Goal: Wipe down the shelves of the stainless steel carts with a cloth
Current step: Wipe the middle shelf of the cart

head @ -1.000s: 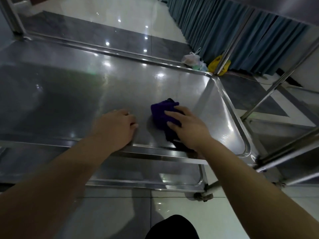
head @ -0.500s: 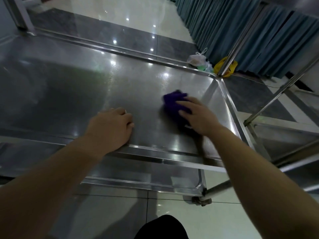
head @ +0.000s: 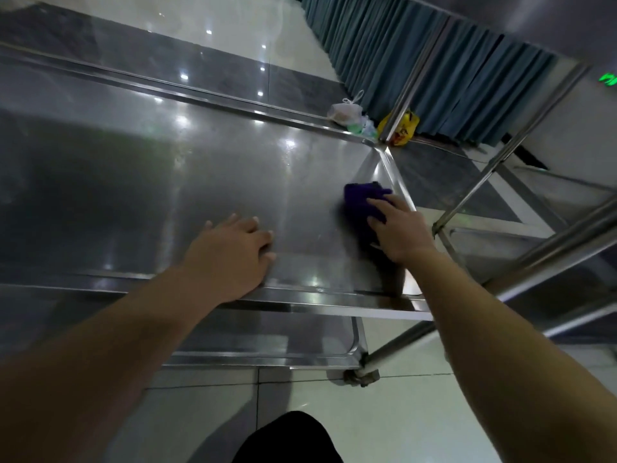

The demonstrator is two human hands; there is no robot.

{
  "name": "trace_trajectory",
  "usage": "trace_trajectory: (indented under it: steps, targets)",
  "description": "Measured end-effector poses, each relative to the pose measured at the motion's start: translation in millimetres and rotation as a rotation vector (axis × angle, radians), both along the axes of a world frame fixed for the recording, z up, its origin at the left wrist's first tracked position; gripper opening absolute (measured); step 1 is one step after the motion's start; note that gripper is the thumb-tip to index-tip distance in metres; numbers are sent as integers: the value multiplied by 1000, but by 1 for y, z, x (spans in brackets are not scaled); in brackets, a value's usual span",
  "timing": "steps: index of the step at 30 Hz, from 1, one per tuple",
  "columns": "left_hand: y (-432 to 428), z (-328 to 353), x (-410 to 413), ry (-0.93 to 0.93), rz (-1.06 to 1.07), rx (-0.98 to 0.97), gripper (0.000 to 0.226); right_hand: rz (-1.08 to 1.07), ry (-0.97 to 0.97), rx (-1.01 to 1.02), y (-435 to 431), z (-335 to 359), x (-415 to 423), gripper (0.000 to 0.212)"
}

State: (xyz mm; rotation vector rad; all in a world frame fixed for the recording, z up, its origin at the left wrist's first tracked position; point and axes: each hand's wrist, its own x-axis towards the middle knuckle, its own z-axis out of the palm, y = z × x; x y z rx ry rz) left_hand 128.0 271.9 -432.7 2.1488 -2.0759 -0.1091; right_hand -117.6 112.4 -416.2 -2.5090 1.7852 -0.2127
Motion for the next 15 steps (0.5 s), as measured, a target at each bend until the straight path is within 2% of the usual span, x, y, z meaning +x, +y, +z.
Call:
trace_trajectory:
  steps: [2, 4, 5, 8, 10, 11, 13, 14, 15]
  targets:
    - [0, 0, 0, 34, 3, -29, 42, -272, 30, -3, -10, 3, -3, 43]
    - [0, 0, 0, 33, 2, -35, 41, -334, 55, -23, -5, 2, 14, 42]
    - [0, 0, 1, 18, 1, -39, 41, -280, 48, -31, 1, 1, 23, 42]
    - [4, -4, 4, 11, 5, -83, 41, 60, -14, -36, 29, -8, 26, 43]
    - [6, -4, 5, 10, -3, -106, 41, 132, -27, -47, 40, -10, 4, 43]
    - [6, -5, 5, 12, -11, -102, 41, 31, -5, -33, 40, -7, -8, 43]
    - [4, -5, 3, 5, -14, -77, 42, -320, 65, 22, 41, 5, -21, 43]
    - [3, -5, 2, -5, -9, -66, 43, -418, 85, 52, 45, 7, -19, 43]
    - [3, -5, 1, -11, -5, -65, 43, -417, 86, 70, 53, 8, -11, 44]
